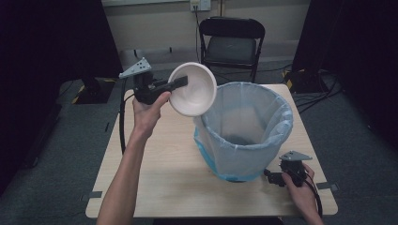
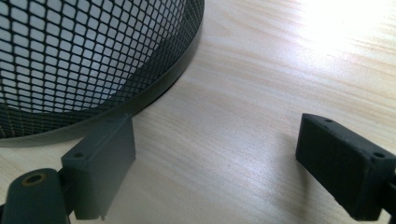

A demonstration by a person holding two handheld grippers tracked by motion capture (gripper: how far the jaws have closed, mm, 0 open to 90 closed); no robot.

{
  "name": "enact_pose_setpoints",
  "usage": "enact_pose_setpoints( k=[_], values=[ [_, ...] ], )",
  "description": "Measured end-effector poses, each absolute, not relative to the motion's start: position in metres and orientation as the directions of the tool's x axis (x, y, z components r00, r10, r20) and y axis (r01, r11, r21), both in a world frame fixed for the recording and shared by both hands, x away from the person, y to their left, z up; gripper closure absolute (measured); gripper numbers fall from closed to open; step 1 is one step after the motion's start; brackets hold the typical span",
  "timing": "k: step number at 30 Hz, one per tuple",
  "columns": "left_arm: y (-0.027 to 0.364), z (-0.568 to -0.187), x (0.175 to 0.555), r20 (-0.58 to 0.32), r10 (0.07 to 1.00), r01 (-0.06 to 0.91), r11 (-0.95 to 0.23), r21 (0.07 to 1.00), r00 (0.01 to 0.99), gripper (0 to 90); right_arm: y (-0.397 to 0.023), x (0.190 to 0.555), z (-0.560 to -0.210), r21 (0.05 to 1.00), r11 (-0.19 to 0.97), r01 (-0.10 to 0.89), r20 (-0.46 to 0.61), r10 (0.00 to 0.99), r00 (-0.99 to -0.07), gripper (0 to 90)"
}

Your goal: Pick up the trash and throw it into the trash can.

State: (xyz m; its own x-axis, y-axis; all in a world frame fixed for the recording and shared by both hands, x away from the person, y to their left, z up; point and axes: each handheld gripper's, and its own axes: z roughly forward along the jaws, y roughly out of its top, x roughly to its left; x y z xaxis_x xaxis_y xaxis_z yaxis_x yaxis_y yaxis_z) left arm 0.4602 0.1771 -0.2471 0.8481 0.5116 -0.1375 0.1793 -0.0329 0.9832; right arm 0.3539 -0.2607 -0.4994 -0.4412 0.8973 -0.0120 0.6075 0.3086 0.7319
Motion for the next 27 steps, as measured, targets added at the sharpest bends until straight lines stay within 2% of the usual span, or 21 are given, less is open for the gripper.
enact_pose_setpoints(
  k=[20,25,27],
  values=[
    [0.114,-0.241,0.467,-0.119,0.425,0.184,-0.117,0.976,0.898,85.2,-0.261,0.354,-0.499,0.732,0.309,0.607,-0.012,0.897,-0.441,11.1],
    [0.100,-0.244,0.470,-0.099,0.413,0.184,-0.171,0.968,0.905,83.0,-0.261,0.354,-0.499,0.732,0.309,0.607,-0.012,0.897,-0.441,11.1],
    [0.098,-0.244,0.471,-0.104,0.409,0.190,-0.176,0.966,0.907,79.5,-0.261,0.354,-0.499,0.732,0.309,0.607,-0.012,0.897,-0.441,11.1]
  ],
)
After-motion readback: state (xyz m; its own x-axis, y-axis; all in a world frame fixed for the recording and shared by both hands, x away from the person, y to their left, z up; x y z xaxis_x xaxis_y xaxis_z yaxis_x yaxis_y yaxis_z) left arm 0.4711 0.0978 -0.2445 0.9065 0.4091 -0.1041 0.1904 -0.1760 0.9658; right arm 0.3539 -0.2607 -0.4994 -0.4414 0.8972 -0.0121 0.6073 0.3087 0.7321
